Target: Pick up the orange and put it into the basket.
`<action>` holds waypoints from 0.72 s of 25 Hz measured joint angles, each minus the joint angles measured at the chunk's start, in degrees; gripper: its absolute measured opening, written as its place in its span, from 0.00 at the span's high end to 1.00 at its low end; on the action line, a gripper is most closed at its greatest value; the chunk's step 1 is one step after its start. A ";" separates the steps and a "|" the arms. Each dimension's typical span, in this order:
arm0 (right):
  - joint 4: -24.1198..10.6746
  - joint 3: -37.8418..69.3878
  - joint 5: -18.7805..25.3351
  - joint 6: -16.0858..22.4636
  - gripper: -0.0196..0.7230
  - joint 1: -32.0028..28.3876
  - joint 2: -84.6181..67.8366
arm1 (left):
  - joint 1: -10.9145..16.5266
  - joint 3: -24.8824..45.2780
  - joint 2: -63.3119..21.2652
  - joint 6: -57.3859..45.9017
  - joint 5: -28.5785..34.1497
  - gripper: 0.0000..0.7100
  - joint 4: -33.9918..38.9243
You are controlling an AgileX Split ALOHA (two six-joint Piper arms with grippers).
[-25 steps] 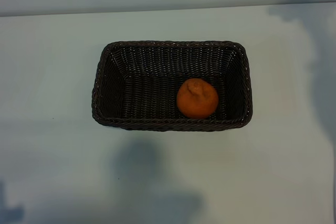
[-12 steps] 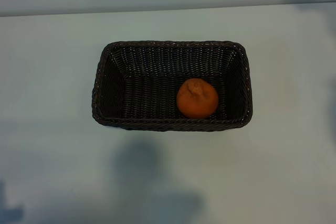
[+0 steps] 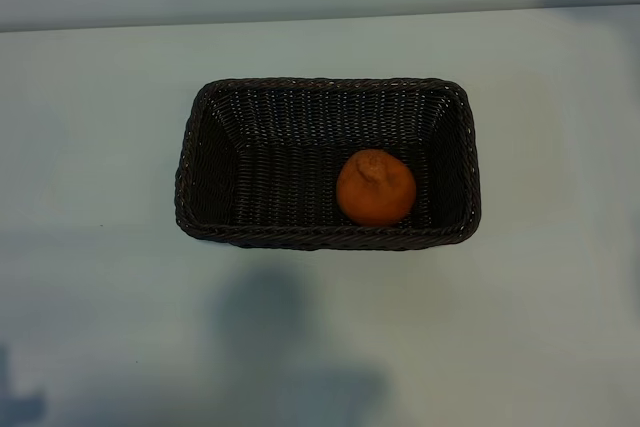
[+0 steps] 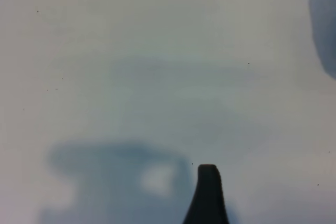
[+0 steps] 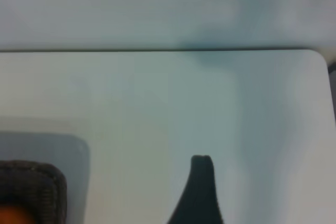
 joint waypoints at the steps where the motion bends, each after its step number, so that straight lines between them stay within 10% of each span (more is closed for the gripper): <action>1: 0.00 0.60 0.07 0.00 0.17 0.00 -1.33 | 0.00 0.00 0.00 0.00 0.00 0.17 0.00; 18: -2.19 15.90 -0.73 -0.82 0.17 0.00 -30.48 | 0.00 0.00 0.00 0.00 0.00 0.17 0.00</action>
